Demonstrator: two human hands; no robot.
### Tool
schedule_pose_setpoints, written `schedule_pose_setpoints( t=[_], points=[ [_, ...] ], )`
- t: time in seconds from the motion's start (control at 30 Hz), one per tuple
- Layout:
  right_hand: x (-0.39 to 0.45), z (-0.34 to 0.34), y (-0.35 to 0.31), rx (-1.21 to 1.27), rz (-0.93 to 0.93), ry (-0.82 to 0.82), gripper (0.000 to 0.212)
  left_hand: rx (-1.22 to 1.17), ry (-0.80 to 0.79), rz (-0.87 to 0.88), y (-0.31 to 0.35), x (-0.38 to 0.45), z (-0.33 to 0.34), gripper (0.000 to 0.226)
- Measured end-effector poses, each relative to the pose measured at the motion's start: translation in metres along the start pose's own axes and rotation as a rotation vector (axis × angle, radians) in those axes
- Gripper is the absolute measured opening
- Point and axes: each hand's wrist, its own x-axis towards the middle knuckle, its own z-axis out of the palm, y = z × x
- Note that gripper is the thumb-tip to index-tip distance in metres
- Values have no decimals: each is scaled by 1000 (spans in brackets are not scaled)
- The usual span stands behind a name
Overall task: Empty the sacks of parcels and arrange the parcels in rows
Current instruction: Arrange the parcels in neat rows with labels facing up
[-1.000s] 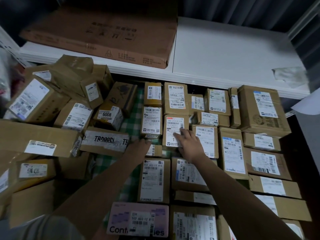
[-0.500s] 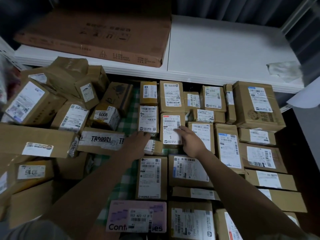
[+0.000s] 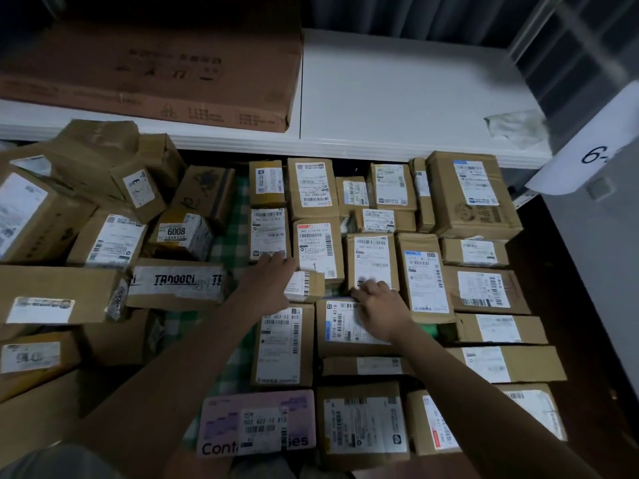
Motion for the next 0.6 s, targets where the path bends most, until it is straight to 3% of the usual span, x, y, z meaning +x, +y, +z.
schedule_pose_setpoints(
  t=[0.27, 0.6],
  points=[
    [-2, 5, -1, -6, 15, 22, 44, 31, 23, 2, 2, 0, -5, 63],
    [-2, 5, -1, 39, 13, 27, 44, 1, 69, 4, 9, -2, -20, 55]
  ],
)
